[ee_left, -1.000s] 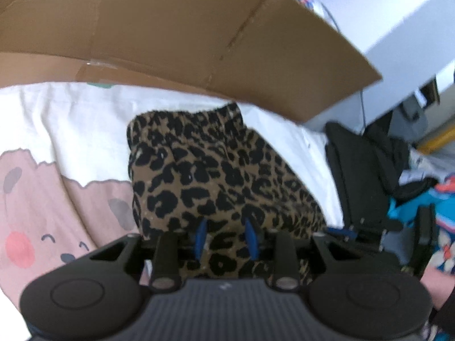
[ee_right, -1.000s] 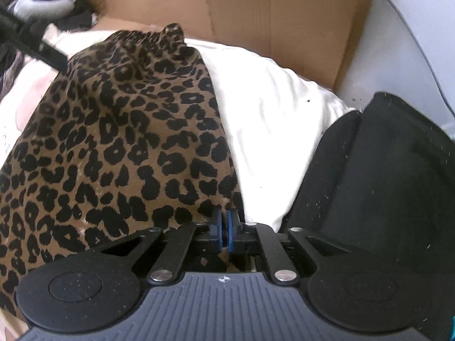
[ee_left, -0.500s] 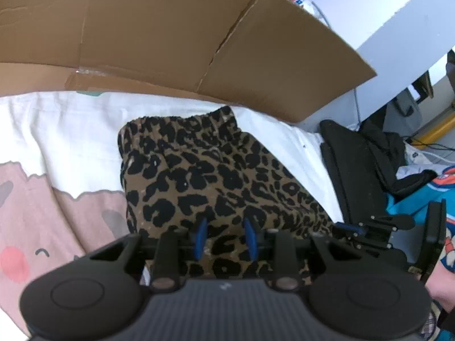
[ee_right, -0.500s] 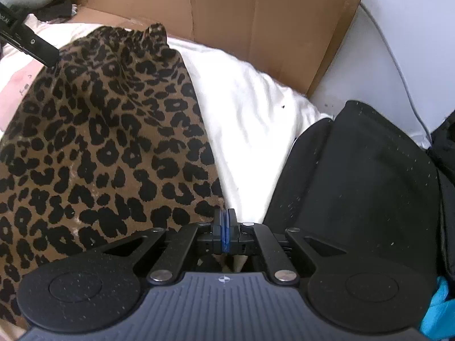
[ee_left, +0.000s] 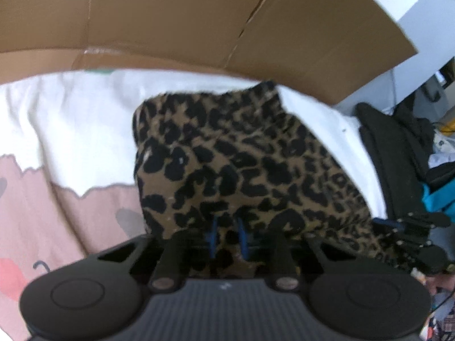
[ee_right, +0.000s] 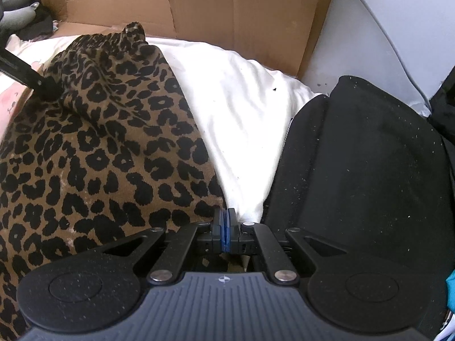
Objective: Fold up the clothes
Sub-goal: 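Carry the held waistband over the skirt toward its hem with the left tool, then lower the waistband onto the skirt and open the left tool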
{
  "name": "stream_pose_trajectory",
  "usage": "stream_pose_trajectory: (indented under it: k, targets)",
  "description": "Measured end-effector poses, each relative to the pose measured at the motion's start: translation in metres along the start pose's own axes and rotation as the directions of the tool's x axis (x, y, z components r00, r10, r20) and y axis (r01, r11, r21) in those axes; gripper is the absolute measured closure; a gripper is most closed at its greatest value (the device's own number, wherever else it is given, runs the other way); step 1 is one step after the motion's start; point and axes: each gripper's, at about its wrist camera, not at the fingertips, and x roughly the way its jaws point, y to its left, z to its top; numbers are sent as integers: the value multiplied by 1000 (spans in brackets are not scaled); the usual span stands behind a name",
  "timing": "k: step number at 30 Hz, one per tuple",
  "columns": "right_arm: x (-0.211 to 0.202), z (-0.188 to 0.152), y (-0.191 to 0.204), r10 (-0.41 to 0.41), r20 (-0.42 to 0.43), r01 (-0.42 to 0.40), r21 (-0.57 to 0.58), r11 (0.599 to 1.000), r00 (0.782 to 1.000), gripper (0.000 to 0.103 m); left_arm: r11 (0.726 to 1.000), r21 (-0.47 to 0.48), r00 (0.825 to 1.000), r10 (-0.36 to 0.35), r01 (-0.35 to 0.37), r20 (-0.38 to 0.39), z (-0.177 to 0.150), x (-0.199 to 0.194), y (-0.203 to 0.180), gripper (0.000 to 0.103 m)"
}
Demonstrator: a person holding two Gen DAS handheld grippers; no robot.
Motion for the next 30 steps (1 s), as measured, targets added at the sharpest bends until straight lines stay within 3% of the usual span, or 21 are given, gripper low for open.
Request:
stream_pose_trajectory:
  k: [7, 9, 12, 15, 25, 30]
  targets:
    - [-3, 8, -5, -18, 5, 17, 57, 998, 1000, 101, 997, 35, 996, 65, -63, -69, -3, -2, -3, 97]
    - [-11, 12, -3, -1, 26, -1, 68, 998, 1000, 100, 998, 43, 997, 57, -55, -55, 0, -4, -7, 92]
    - [-19, 20, 3, 34, 72, -38, 60, 997, 997, 89, 998, 57, 999, 42, -40, -32, 5, -2, -11, 92]
    - [-21, 30, 13, 77, 115, -82, 39, 996, 990, 85, 997, 71, 1000, 26, -25, -10, 10, -1, -15, 92]
    - [-4, 73, 46, 184, 155, -188, 13, 982, 971, 85, 993, 119, 998, -29, 21, 63, 27, 4, -29, 92]
    - [13, 95, 48, 218, 153, -226, 37, 974, 964, 83, 994, 104, 1000, -26, 24, 15, 23, 12, -22, 96]
